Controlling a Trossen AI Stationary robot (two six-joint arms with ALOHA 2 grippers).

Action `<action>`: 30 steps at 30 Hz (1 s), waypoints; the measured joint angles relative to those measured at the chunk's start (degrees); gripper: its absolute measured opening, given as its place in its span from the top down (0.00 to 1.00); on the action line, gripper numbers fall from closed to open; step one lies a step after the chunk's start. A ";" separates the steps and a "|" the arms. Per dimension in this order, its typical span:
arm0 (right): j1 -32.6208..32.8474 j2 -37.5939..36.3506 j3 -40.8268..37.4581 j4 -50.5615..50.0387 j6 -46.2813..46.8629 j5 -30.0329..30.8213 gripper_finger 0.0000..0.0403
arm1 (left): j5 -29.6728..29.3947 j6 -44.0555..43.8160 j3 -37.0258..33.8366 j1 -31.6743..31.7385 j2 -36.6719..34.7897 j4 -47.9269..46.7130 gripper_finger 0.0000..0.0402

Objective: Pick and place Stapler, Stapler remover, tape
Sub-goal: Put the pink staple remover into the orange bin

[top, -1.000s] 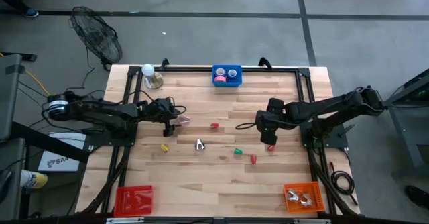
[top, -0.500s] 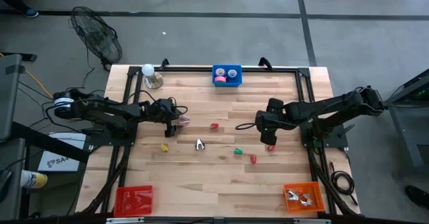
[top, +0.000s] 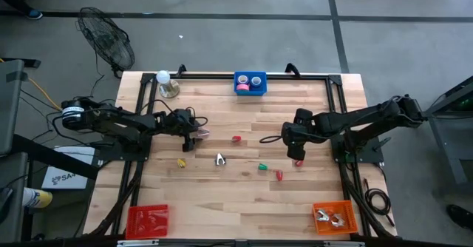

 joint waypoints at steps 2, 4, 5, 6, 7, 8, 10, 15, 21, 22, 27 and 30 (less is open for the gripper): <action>0.00 0.00 0.00 0.00 0.05 -0.31 0.31 | 0.12 -0.10 0.00 0.00 0.00 -0.12 0.32; 0.04 0.00 0.00 0.00 0.24 -0.42 0.31 | 0.57 -0.14 0.00 -0.01 0.02 -0.20 0.37; 0.04 0.00 0.00 0.00 0.25 -0.44 0.31 | 0.74 -0.13 0.00 -0.03 0.02 -0.24 0.40; 0.04 0.00 0.00 0.00 0.26 -0.49 0.31 | 0.87 -0.14 0.00 -0.04 0.02 -0.27 0.43; 0.04 0.00 0.00 0.00 0.26 -0.59 0.31 | 0.90 -0.15 0.00 -0.04 0.02 -0.32 0.46; 0.04 0.00 0.00 0.00 0.26 -0.61 0.31 | 0.90 -0.21 0.00 -0.04 0.02 -0.34 0.49; 0.04 0.00 0.00 0.00 0.28 -0.61 0.31 | 0.87 -0.35 -0.02 -0.03 0.02 -0.34 0.55; 0.04 0.00 0.00 0.11 0.13 -0.62 0.31 | 0.51 -0.33 -0.04 -0.02 0.02 -0.34 0.68; 0.04 0.14 0.00 6.73 -4.27 -0.59 0.31 | 0.19 -0.30 -0.07 0.00 0.00 0.13 0.79; 0.04 0.38 0.00 8.54 -5.63 -0.57 0.31 | 0.17 -0.16 -0.01 0.00 0.02 0.13 0.79; -0.22 3.16 0.00 17.57 -12.73 0.15 0.31 | -0.08 0.31 1.94 0.00 0.07 0.10 0.79; -0.73 6.41 0.00 24.12 -17.17 1.89 0.31 | -0.50 1.61 3.36 0.00 0.04 0.15 0.77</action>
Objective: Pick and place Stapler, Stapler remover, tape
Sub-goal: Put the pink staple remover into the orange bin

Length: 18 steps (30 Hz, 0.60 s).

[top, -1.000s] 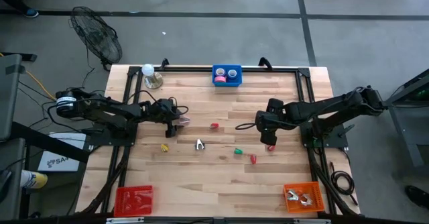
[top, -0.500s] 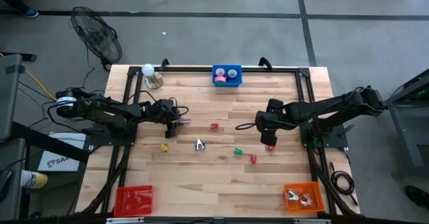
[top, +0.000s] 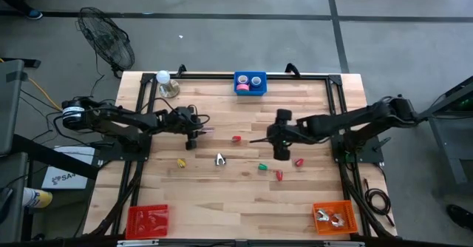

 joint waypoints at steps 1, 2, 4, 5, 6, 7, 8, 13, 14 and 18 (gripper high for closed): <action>-0.15 1.18 0.00 2.38 -1.54 0.69 0.31 | -0.02 0.47 0.53 0.00 0.00 -0.09 0.77; -0.42 2.45 0.00 4.89 -3.20 1.10 0.31 | -0.02 0.97 1.14 0.00 0.00 -0.03 0.77; -0.99 4.84 0.00 10.15 -6.72 1.49 0.31 | 0.00 1.72 2.33 0.00 0.00 0.12 0.77; -1.39 6.05 0.00 12.80 -8.35 1.49 0.31 | 0.02 1.92 2.93 0.00 0.00 0.12 0.78; -1.87 7.21 0.00 15.81 -9.79 1.49 0.31 | 0.04 2.08 3.49 0.00 0.00 0.10 0.78; -2.35 8.19 0.00 18.81 -11.31 1.47 0.31 | 0.06 2.35 4.05 0.00 0.00 0.12 0.78; -2.82 9.09 0.00 21.60 -12.54 1.40 0.31 | 0.08 2.76 4.55 0.00 0.00 0.15 0.78; -5.49 12.90 0.00 35.31 -17.33 -0.96 0.31 | 0.13 3.22 6.10 -0.02 0.00 0.11 0.78; -6.10 13.60 0.00 37.77 -17.66 -2.04 0.31 | 0.16 3.30 6.34 -0.02 0.00 0.18 0.78; -8.02 17.21 0.00 45.93 -19.30 -6.42 0.31 | 0.26 3.39 7.38 -0.02 0.00 0.32 0.78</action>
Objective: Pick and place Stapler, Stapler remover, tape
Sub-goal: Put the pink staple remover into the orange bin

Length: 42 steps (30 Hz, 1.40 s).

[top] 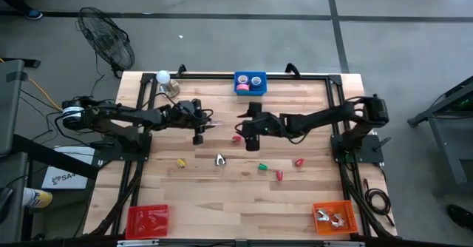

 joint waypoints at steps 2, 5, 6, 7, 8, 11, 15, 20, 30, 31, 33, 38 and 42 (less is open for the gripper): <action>-0.60 2.27 0.00 3.61 -1.30 -1.54 0.31 | 0.04 0.00 0.51 0.00 0.00 0.01 0.78; -1.04 5.88 0.00 9.96 -3.32 -2.59 0.31 | 0.02 0.00 0.99 0.00 0.00 0.04 0.78; -1.10 7.14 0.00 12.38 -3.85 -2.86 0.31 | 0.02 0.02 1.03 0.00 0.00 0.11 0.78; -1.12 8.28 0.00 14.59 -4.31 -2.92 0.31 | 0.02 0.00 1.03 0.00 0.00 0.25 0.78; -1.22 9.32 0.00 16.65 -4.77 -2.70 0.31 | 0.02 0.00 1.03 0.00 0.00 0.42 0.78; -1.55 11.58 0.00 22.68 -5.55 -1.77 0.31 | 0.09 0.00 1.03 0.00 0.00 0.50 0.78; -2.93 13.24 0.00 26.32 -5.00 -3.57 0.31 | 0.19 0.17 1.03 0.00 0.00 0.48 0.78; -5.40 14.51 0.04 29.14 -2.89 -8.64 0.31 | 0.20 1.05 1.03 0.00 0.00 0.74 0.78; -7.74 16.41 0.04 33.32 -2.26 -15.81 0.31 | 1.69 1.05 1.03 0.00 -0.02 2.26 0.78; -7.75 16.39 0.05 33.49 -2.10 -16.36 0.31 | 2.08 1.05 1.03 0.00 -0.02 2.87 0.78; -7.75 16.39 0.07 33.38 -2.06 -16.64 0.31 | 3.22 1.05 1.03 0.00 -0.02 3.82 0.78; -7.72 16.34 0.07 34.29 -2.06 -16.70 0.36 | 3.47 1.05 1.03 0.00 -0.02 3.98 0.78; -7.70 16.34 0.07 34.13 -2.06 -16.70 0.41 | 3.45 1.05 1.03 0.00 -0.02 3.98 0.78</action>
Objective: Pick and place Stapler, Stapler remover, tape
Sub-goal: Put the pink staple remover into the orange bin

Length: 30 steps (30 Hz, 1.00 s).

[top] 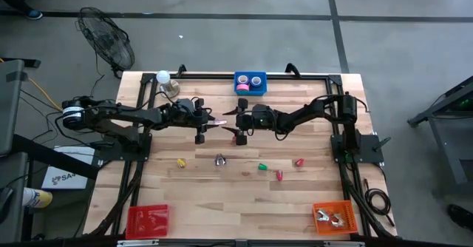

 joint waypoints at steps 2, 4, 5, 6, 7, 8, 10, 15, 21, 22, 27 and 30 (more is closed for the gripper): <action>0.00 0.00 0.00 -0.07 0.00 0.00 0.44 | 0.01 0.00 0.00 0.00 0.00 0.00 0.78; 0.00 0.00 0.00 -0.09 0.00 -0.02 0.47 | 0.00 0.00 0.00 0.00 0.00 0.00 0.78; 0.00 0.00 0.00 -0.07 0.00 -0.02 0.48 | 0.00 0.00 0.00 0.00 0.00 0.00 0.78; 0.00 -0.02 0.00 -0.10 0.00 -0.02 0.50 | 0.00 0.00 0.00 0.00 0.00 0.00 0.78; 0.00 -0.01 0.00 -0.25 0.00 -0.03 0.51 | 0.00 0.00 0.00 0.00 0.00 0.00 0.78; 0.00 -0.02 0.00 -0.49 0.00 -0.02 0.53 | 0.00 0.00 0.00 0.00 0.00 0.00 0.78; 0.00 -0.02 0.00 -0.96 0.00 -0.04 0.55 | 0.00 0.00 0.00 0.00 0.00 0.00 0.78; 0.00 -0.02 0.00 -1.38 0.00 -0.27 0.60 | 0.00 0.00 0.00 0.00 0.00 0.00 0.78; 0.00 -0.02 0.00 -1.38 0.00 -0.76 0.64 | 0.00 -0.02 0.00 0.00 0.00 0.00 0.78; 0.00 -0.02 0.00 -1.38 -0.02 -0.76 0.65 | 0.00 0.00 0.00 0.00 0.00 -0.01 0.78; 0.00 -0.02 0.00 -1.38 -0.01 -0.76 0.68 | 0.00 -0.02 0.00 0.00 0.00 -0.01 0.78; 0.00 -0.02 0.00 -1.38 0.00 -1.14 0.70 | -0.01 -0.02 0.00 0.00 0.00 -0.02 0.78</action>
